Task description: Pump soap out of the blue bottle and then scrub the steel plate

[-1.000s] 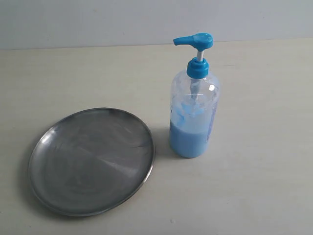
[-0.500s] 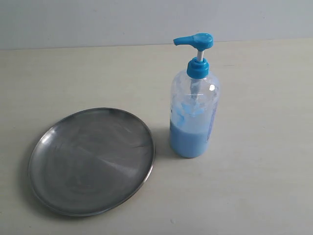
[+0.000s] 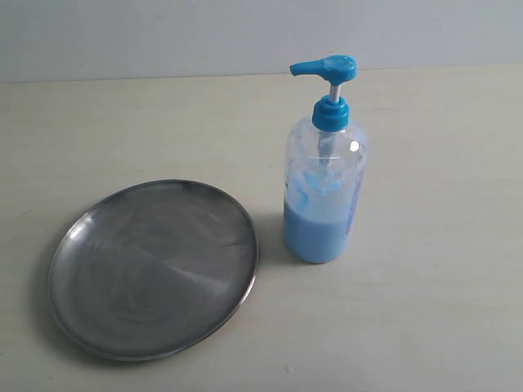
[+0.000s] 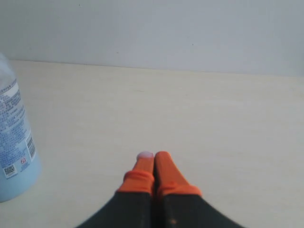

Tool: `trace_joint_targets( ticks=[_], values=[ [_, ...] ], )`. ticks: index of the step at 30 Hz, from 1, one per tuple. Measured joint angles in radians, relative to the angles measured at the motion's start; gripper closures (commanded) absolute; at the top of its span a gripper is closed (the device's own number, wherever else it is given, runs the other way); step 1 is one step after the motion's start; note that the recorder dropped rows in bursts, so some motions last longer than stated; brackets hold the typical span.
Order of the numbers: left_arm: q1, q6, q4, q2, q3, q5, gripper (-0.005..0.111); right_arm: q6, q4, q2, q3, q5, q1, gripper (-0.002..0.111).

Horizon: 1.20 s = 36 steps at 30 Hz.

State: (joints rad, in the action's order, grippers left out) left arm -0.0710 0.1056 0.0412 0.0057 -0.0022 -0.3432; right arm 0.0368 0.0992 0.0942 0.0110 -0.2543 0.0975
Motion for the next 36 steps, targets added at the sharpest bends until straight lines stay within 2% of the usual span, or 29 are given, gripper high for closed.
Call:
trace_joint_targets(
  ticks=[36],
  values=[
    [0.0,0.0,0.0,0.0,0.0,0.0,0.107,0.0,0.0,0.314,0.357,0.01,0.0,0.108]
  ],
)
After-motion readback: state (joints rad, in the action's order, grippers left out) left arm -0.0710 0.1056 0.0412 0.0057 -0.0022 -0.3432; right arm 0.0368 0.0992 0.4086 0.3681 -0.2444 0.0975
